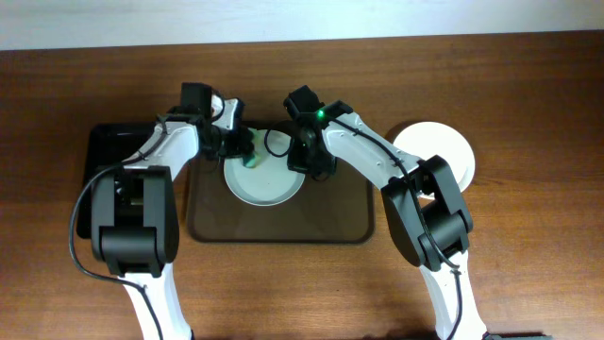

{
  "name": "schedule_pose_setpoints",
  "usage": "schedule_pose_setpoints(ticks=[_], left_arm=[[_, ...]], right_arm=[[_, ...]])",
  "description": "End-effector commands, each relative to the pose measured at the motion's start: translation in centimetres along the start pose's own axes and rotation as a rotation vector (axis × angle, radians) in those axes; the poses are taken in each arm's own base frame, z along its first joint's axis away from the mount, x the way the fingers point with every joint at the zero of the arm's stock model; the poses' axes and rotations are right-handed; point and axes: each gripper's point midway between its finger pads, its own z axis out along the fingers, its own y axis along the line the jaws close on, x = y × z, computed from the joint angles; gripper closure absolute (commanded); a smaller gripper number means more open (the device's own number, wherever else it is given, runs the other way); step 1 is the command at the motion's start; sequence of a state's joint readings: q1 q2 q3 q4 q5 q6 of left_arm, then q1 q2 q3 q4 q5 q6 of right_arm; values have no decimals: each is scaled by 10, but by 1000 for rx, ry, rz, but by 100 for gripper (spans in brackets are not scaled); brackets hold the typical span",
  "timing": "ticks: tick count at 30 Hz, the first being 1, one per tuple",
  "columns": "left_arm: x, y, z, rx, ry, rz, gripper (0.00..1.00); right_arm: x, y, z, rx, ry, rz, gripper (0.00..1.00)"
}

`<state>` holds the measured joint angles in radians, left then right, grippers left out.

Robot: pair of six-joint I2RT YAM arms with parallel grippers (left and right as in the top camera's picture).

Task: Clean dirty plates on tray and stack at the side
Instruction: 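Continue wiping the plate with the sponge, then lift the sponge away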

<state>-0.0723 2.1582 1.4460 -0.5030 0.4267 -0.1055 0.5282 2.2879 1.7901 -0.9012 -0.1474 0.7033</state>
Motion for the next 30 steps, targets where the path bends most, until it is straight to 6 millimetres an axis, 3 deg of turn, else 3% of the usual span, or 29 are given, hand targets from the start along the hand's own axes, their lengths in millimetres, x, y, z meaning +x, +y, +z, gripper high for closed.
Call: schedule_pose_setpoints(ticks=[1, 9, 13, 18, 23, 27, 30], left_arm=[[61, 111, 14, -534, 119, -244, 100], [127, 108, -9, -588, 405, -273, 100], [144, 79, -5, -366, 534, -110, 100], [126, 32, 15, -29, 457, 41, 100], [97, 32, 27, -15, 332, 88, 100], [82, 64, 28, -227, 263, -75, 100], [75, 95, 14, -446, 222, -196, 100]], right_arm=[[2, -17, 13, 68, 6, 17, 96], [2, -17, 13, 67, 5, 17, 96], [2, -17, 13, 67, 5, 17, 96], [1, -16, 13, 63, 1, 16, 96], [1, -16, 13, 63, 1, 12, 96], [1, -16, 13, 63, 1, 12, 96], [1, -16, 13, 64, 3, 9, 96]])
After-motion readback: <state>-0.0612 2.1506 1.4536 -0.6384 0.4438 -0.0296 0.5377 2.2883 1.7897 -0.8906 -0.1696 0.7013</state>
